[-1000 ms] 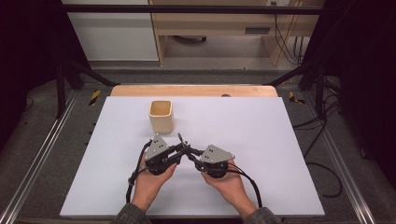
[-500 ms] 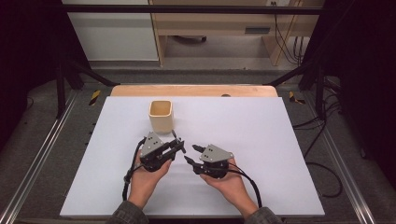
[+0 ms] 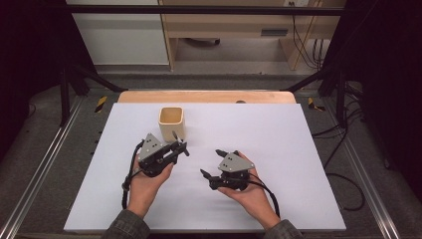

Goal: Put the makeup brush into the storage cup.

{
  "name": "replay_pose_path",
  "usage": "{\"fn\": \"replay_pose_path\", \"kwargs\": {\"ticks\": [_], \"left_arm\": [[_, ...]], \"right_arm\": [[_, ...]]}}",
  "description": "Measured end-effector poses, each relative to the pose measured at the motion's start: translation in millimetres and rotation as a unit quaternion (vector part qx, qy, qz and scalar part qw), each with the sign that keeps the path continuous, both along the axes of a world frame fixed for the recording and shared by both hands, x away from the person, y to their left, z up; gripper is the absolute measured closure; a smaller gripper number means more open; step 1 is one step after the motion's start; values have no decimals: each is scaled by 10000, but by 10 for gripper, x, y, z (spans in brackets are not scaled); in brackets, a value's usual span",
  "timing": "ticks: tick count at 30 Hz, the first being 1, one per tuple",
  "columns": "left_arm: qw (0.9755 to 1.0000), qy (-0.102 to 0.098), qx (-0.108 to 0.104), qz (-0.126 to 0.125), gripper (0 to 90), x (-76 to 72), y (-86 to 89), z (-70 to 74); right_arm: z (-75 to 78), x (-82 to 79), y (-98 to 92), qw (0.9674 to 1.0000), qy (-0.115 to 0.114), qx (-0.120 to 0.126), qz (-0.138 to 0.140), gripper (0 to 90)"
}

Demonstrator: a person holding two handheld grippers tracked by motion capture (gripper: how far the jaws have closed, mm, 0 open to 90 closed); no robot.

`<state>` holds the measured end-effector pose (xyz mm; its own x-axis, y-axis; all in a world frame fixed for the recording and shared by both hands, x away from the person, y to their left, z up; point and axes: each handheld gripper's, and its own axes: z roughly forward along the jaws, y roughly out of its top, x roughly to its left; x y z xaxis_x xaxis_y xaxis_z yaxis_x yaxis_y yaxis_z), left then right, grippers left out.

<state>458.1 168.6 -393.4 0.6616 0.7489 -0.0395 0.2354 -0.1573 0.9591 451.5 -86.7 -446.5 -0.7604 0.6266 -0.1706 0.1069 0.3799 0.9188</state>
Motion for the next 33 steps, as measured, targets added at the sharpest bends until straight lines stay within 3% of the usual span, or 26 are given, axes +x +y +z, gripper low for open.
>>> {"fn": "replay_pose_path", "kwargs": {"ticks": [10,25,33], "left_arm": [[10000,-46,-26,78,788,27,67,87],[9995,-212,-85,206,788,91,138,319],[9991,-285,98,313,788,174,195,444]], "right_arm": [[33,36,-121,9998,112,17,-182,78],[17,69,-312,9994,124,-27,-326,60],[4,89,-354,9988,125,-36,-461,63]]}}
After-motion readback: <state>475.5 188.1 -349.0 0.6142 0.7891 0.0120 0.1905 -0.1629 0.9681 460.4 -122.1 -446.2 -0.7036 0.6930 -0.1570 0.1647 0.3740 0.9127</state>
